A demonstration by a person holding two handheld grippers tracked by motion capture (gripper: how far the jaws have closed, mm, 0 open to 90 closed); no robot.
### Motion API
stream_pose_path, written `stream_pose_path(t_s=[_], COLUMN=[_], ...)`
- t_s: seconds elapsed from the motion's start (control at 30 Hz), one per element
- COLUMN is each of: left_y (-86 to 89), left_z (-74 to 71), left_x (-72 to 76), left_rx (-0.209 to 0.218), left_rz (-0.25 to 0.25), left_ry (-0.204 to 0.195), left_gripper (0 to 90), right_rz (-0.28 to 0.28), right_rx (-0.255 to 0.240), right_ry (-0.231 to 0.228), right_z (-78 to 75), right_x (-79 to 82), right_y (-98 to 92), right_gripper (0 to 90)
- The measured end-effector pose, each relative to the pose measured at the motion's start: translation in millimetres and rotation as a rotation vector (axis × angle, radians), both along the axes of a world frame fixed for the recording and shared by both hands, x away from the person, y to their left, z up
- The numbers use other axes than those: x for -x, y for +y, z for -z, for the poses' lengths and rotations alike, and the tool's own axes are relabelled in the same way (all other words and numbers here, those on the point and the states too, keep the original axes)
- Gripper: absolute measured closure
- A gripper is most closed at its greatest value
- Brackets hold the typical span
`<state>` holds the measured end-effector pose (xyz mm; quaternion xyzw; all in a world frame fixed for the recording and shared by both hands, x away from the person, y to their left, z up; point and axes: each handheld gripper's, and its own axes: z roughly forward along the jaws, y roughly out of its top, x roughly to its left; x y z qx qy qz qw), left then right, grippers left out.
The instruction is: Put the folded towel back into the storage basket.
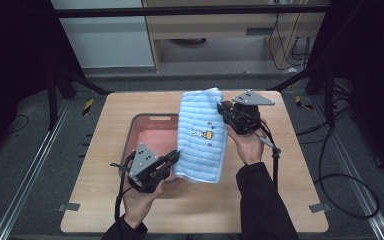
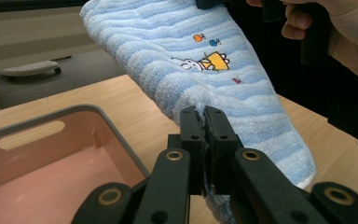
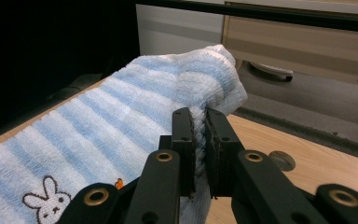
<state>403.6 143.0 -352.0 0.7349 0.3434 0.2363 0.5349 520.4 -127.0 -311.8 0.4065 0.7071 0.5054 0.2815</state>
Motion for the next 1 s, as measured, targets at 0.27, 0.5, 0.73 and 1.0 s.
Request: stream_pose_path(t_s=[0.27,0.5,0.73,1.0], left_y=[19.8,34.5,45.9,56.5], left_z=[-0.2,0.1,-0.5,0.4], left_x=[-1.0,-2.8,-5.4,-9.5], left_rx=[0.006,0.011,0.012,0.008], left_rz=[-0.037,-0.067,-0.088,-0.102], left_ry=[0.002,0.004,0.001,0.006], left_gripper=[86.9,86.9,86.9,86.9], right_rz=[-0.021,-0.037,-0.044,-0.066], right_rx=[0.003,0.0,-0.012,-0.036], right_ry=[-0.009,-0.007,-0.004,0.001], right_z=[-0.3,0.0,4.2,9.1], right_x=[-7.3,-13.6,-20.6,-28.2], right_y=[22.0,38.8,52.1,61.4], right_gripper=[83.5,83.5,83.5,83.5])
